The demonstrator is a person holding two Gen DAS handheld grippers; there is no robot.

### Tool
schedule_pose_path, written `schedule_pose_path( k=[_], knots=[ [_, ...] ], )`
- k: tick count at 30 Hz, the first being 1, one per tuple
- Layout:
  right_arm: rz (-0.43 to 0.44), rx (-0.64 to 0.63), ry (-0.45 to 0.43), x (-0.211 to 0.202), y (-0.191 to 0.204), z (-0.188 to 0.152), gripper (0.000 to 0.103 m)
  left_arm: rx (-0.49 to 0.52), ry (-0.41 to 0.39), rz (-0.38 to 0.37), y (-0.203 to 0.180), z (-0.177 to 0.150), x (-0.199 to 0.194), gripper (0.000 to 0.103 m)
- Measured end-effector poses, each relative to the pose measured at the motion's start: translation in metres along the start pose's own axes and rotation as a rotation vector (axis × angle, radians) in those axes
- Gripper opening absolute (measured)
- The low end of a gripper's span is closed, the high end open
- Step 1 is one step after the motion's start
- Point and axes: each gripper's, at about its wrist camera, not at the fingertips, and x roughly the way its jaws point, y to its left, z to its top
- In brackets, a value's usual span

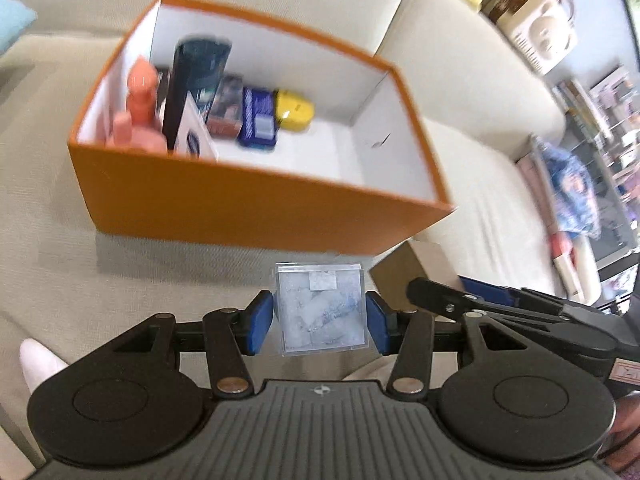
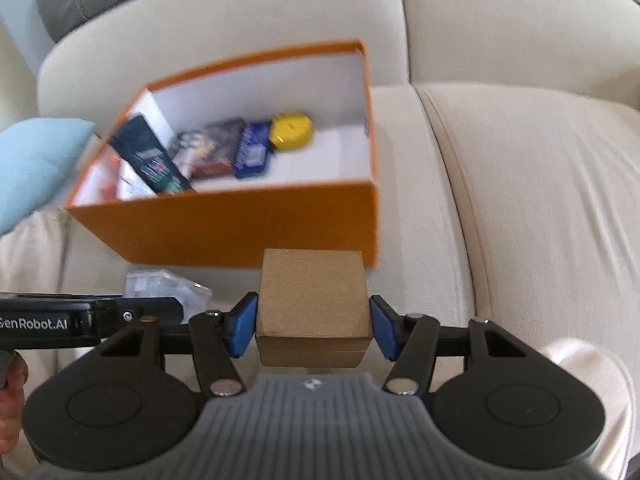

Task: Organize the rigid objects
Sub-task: 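Lift and carry both cubes over the orange box with both tools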

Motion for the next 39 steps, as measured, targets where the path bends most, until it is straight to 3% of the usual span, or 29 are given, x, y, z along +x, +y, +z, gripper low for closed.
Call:
schedule_pose_path(
  k=[8, 12, 15, 19, 23, 28, 31, 39],
  knots=[
    [0.080, -0.077, -0.104, -0.045, 0.021, 0.037, 0.060, 0.023, -0.100, -0.061, -0.015, 0.041, -0.043, 0.056],
    [0.118, -0.093, -0.111, -0.051, 0.024, 0.066, 0.060, 0.055, -0.104, -0.031, -0.023, 0.075, -0.041, 0.056],
    [0.134, -0.073, -0.094, -0.041, 0.019, 0.092, 0.060, 0.072, -0.062, -0.001, -0.025, 0.098, -0.025, 0.056],
    [0.137, -0.084, -0.066, -0.017, 0.012, 0.129, 0.060, 0.096, -0.027, 0.072, -0.026, 0.125, 0.006, 0.056],
    [0.166, -0.217, 0.017, 0.023, 0.016, 0.153, 0.060, 0.147, -0.004, 0.149, -0.021, 0.144, 0.029, 0.056],
    [0.110, -0.357, 0.112, 0.075, 0.022, 0.166, 0.060, 0.179, 0.042, 0.194, -0.015, 0.162, 0.057, 0.056],
    [0.108, -0.353, 0.154, 0.100, 0.026, 0.169, 0.060, 0.178, 0.049, 0.200, -0.009, 0.169, 0.067, 0.056],
    [0.001, -0.235, 0.217, 0.145, 0.037, 0.165, 0.060, 0.166, 0.072, 0.205, 0.003, 0.183, 0.086, 0.056]
  ],
)
